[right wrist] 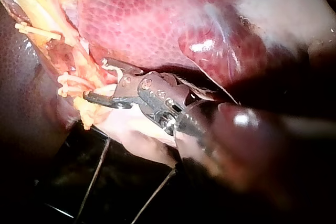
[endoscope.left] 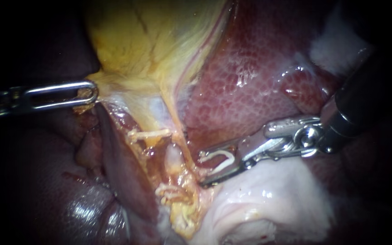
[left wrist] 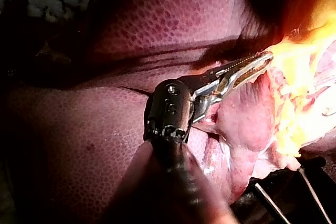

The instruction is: Clipping first clip right tube

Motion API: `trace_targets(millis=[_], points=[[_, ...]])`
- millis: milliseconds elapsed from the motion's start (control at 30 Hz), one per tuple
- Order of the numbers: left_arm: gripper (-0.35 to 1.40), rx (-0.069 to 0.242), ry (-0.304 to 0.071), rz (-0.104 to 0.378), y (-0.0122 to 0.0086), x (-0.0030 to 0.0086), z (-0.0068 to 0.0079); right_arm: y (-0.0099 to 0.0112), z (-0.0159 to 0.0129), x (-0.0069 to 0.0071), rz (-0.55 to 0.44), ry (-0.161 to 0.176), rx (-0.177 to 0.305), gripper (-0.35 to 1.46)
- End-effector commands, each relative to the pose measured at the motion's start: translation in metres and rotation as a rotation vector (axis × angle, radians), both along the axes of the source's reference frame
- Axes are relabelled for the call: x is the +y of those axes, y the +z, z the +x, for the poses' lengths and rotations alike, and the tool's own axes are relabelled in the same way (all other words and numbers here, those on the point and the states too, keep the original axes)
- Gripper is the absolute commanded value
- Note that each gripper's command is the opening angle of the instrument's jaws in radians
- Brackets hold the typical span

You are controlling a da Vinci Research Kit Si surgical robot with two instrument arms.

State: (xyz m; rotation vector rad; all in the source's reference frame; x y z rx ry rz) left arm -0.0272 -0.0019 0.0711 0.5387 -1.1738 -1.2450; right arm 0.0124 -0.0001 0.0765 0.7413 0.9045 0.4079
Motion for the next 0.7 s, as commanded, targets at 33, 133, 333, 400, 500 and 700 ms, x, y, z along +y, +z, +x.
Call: trace_targets(millis=[33, 133, 333, 400, 500, 700], points=[[-0.35, 0.001, -0.001, 0.000, 0.0000, 0.0000, 0.0000, 0.0003, 0.0002, 0.0000, -0.001, 0.002, -0.002, 0.47], [-0.35, 0.001, -0.002, 0.000, 0.0000, 0.0000, 0.0000, 0.0008, 0.0011, 0.0001, -0.005, 0.009, -0.009, 0.47], [-0.35, 0.002, -0.002, 0.000, 0.0000, 0.0000, 0.0000, 0.0026, 0.0047, -0.0015, -0.006, 0.014, 0.007, 0.48], [-0.35, 0.002, -0.002, 0.000, -0.0001, 0.0000, -0.0001, 0.0031, 0.0055, -0.0022, 0.001, 0.000, 0.019, 0.48], [-0.35, 0.002, -0.002, 0.000, -0.0001, 0.0000, -0.0001, 0.0034, 0.0059, -0.0032, 0.036, -0.025, 0.066, 0.48], [-0.35, 0.005, -0.006, 0.001, -0.0002, 0.0001, 0.0001, 0.0024, 0.0047, -0.0043, 0.154, -0.042, 0.140, 0.46]])
